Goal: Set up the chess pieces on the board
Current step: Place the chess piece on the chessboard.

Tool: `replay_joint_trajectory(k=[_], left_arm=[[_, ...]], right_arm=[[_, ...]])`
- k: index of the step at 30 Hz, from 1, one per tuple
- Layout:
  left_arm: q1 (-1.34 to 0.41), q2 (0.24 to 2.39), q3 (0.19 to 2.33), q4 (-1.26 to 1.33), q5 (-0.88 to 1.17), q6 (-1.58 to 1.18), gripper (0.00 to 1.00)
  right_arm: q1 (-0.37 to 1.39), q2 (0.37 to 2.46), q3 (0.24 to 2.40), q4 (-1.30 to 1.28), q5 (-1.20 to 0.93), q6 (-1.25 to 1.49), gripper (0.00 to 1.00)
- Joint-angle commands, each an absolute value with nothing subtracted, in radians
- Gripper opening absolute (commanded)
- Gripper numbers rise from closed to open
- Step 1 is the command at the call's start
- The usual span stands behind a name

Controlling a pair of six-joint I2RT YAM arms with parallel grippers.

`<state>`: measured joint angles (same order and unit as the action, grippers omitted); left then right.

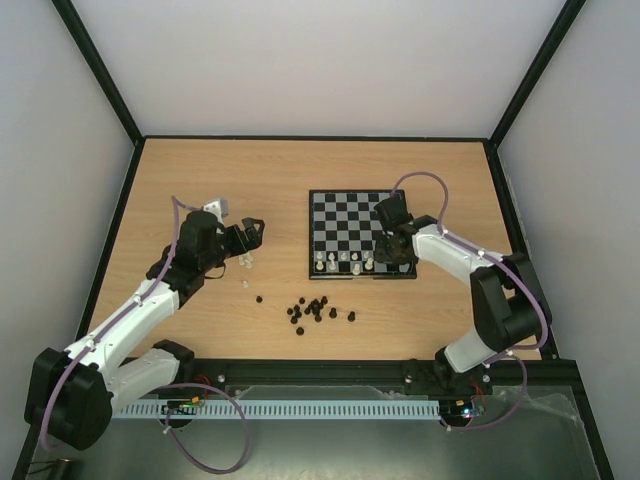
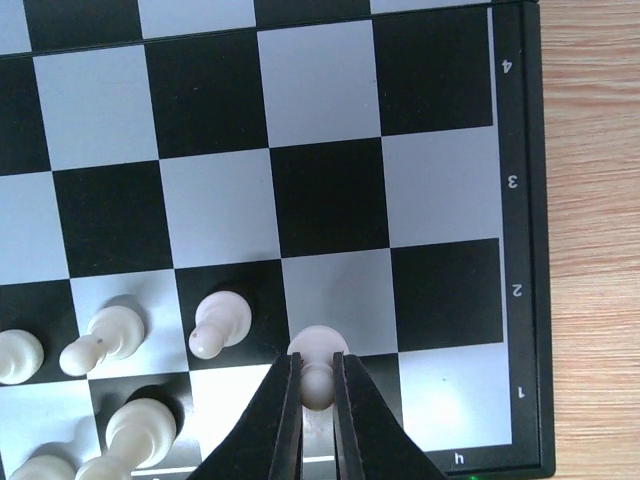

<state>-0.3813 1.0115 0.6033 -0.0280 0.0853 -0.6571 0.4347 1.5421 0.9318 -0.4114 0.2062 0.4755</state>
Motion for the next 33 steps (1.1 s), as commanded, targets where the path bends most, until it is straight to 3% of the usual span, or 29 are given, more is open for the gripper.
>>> replay_joint_trajectory(k=[1, 13, 22, 33], left_arm=[[-0.383, 1.007, 0.631, -0.021, 0.073, -0.647, 0.99], [-0.384, 0.999, 0.632, -0.026, 0.059, -0.647, 0.99], [-0.384, 0.996, 0.630, -0.027, 0.054, -0.648, 1.00], [-0.384, 0.988, 0.629, -0.028, 0.048, -0.650, 1.00]], right_arm=[[0.430, 1.570, 0.936, -0.408, 0.220, 0.476, 0.06], [0.426, 1.627, 0.942, -0.391, 0.240, 0.469, 0.06], [0.425, 1.627, 0.940, -0.393, 0.245, 0.468, 0.12], [0.425, 1.547, 0.949, -0.425, 0.253, 0.468, 0.30]])
